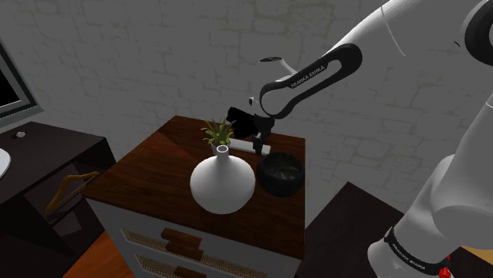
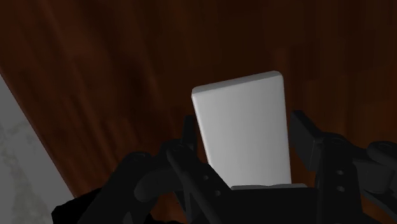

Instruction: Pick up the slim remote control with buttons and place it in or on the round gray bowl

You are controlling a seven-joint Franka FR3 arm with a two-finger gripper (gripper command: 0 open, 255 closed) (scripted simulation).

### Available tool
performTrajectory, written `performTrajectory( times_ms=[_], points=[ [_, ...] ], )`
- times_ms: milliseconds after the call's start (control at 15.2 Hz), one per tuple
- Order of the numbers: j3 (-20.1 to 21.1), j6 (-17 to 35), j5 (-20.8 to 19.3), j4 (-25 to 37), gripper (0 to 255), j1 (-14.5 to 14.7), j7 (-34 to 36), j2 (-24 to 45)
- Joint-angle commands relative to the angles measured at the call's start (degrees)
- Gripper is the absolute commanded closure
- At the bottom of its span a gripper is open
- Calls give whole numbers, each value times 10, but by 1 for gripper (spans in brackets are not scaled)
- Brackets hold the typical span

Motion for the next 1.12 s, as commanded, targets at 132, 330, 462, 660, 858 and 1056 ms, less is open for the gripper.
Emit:
performTrajectory(
  times_ms=[132, 330, 462, 660, 858, 1056],
  points=[
    [0, -8, 1, 2, 255, 0, 0, -4],
    [0, -30, 2, 11, 255, 0, -1, -18],
    [0, -45, 3, 17, 255, -1, -2, -27],
    [0, -68, 4, 27, 255, -1, -4, -39],
    [0, -90, 5, 39, 255, -1, -5, -50],
    [1, -113, 6, 52, 255, -1, -6, -60]
  ],
)
